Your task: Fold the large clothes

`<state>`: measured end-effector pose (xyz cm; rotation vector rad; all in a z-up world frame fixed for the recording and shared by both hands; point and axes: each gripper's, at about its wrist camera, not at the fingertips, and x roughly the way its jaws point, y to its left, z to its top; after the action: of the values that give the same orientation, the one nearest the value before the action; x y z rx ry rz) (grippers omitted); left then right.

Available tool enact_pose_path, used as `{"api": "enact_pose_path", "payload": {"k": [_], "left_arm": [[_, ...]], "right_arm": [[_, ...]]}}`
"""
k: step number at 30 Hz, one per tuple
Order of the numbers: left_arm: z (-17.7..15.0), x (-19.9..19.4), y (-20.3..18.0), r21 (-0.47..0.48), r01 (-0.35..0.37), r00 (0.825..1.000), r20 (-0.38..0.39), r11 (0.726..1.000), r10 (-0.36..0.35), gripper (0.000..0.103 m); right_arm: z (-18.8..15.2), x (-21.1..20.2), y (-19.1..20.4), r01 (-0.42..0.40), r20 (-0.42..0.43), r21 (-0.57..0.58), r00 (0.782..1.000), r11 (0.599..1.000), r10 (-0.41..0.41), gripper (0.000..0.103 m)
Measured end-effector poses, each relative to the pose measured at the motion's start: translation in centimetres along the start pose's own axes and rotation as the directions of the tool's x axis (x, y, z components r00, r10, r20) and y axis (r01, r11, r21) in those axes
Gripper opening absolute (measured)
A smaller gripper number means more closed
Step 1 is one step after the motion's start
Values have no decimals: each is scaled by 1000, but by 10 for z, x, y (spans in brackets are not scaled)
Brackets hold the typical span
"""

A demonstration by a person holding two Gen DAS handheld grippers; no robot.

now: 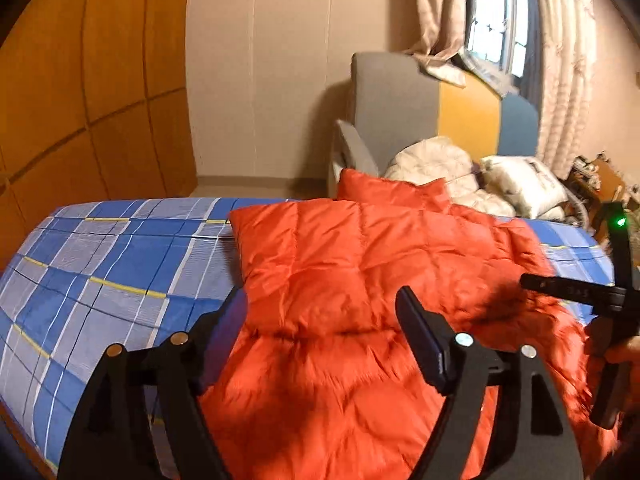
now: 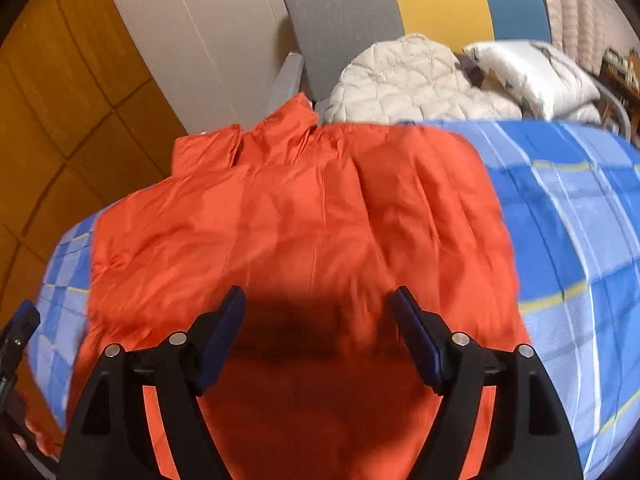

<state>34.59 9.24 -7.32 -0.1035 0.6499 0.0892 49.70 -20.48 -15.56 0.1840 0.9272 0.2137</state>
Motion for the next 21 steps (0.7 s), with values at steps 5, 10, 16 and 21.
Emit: {"api": "enact_pose_path", "payload": {"k": [5, 10, 16, 21], "left_arm": [[-21, -34, 6, -1, 2, 1000, 13, 1000, -2, 81], [-46, -54, 17, -16, 0, 1000, -11, 1000, 0, 83], [-75, -61, 32, -7, -22, 999, -49, 1000, 22, 86], [-100, -67, 61, -54, -31, 995, -101, 998, 26, 86]], "right_arm": [[-37, -27, -19, 7, -20, 33, 1000, 999, -6, 76], [-67, -59, -46, 36, -19, 49, 999, 998, -35, 76], [-96, -96, -89, 109, 3, 94, 994, 990, -109, 85], [-121, -112, -124, 140, -13, 160, 990, 977, -139, 85]]}}
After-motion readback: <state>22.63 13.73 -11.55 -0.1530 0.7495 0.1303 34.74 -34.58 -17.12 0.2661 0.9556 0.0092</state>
